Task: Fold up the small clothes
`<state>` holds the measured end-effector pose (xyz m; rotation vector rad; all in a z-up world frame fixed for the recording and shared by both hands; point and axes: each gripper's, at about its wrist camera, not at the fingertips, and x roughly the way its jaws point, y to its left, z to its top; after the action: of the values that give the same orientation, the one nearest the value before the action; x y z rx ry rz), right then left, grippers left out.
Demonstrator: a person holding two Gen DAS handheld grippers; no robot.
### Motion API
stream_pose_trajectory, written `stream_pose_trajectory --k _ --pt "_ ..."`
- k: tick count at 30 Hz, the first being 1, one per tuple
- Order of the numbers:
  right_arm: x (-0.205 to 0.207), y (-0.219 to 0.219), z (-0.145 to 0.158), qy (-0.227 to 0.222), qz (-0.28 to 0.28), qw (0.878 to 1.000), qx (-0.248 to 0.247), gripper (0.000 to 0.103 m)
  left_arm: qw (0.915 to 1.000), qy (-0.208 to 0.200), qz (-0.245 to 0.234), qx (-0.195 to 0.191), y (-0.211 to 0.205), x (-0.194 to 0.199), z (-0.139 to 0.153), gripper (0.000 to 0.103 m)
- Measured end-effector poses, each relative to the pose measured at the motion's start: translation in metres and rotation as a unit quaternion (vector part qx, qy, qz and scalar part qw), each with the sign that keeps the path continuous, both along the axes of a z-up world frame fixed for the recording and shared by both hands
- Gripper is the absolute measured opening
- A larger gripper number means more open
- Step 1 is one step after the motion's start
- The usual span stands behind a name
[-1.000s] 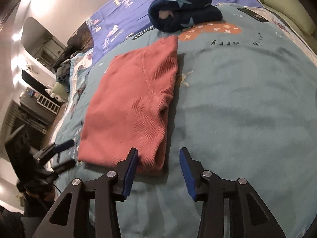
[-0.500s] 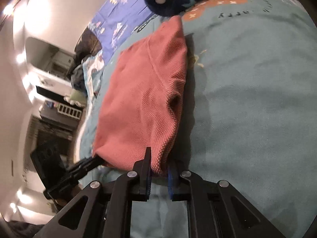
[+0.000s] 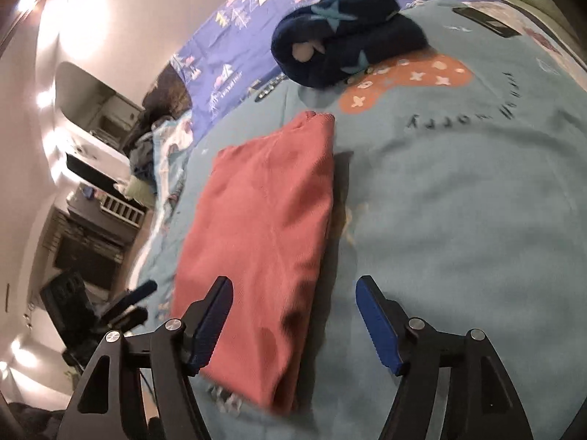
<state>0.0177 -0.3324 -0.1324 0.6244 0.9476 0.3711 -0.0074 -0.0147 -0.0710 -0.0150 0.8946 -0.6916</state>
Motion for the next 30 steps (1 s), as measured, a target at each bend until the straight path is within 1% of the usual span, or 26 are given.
stream_pose_trajectory --k 2,6,7,10,13,16,18,20,23,27,30 --pt "0.011 0.005 -0.007 0.005 0.014 1.000 0.004 0.071 0.9997 0.023 -0.004 -0.006 -0.005 0.019 -0.011 0.074" --pt "0.021 0.010 -0.009 -0.009 0.036 0.999 0.010 0.071 0.9953 0.086 -0.017 -0.041 -0.010 0.047 -0.035 0.074" --pt "0.025 0.010 -0.010 -0.011 0.044 0.999 0.016 0.071 0.9944 0.090 -0.019 -0.052 -0.010 0.052 -0.038 0.074" --pt "0.041 0.009 -0.015 -0.016 0.062 0.997 0.037 0.071 0.9924 0.090 -0.038 -0.076 -0.010 0.062 -0.039 0.074" --pt "0.057 0.004 -0.017 -0.019 0.075 0.995 0.059 0.068 0.9884 0.102 -0.053 -0.099 -0.012 0.078 -0.041 0.075" --pt "0.071 0.004 -0.018 -0.024 0.091 0.993 0.068 0.067 0.9833 0.116 -0.063 -0.126 -0.013 0.095 -0.044 0.075" --pt "0.078 0.006 -0.018 -0.032 0.106 0.992 0.069 0.067 0.9812 0.118 -0.068 -0.137 -0.016 0.105 -0.045 0.075" --pt "0.085 0.009 -0.019 -0.037 0.119 0.990 0.067 0.066 0.9813 0.113 -0.079 -0.135 -0.023 0.111 -0.045 0.075" --pt "0.091 0.011 -0.019 -0.043 0.129 0.989 0.059 0.061 0.9818 0.099 -0.104 -0.123 -0.037 0.117 -0.044 0.075" --pt "0.099 0.011 -0.019 -0.040 0.122 0.990 0.053 0.046 0.9792 0.105 -0.116 -0.130 -0.042 0.126 -0.044 0.075" --pt "0.107 0.009 -0.021 -0.036 0.116 0.991 0.060 0.041 0.9791 0.103 -0.117 -0.130 -0.049 0.134 -0.044 0.075"
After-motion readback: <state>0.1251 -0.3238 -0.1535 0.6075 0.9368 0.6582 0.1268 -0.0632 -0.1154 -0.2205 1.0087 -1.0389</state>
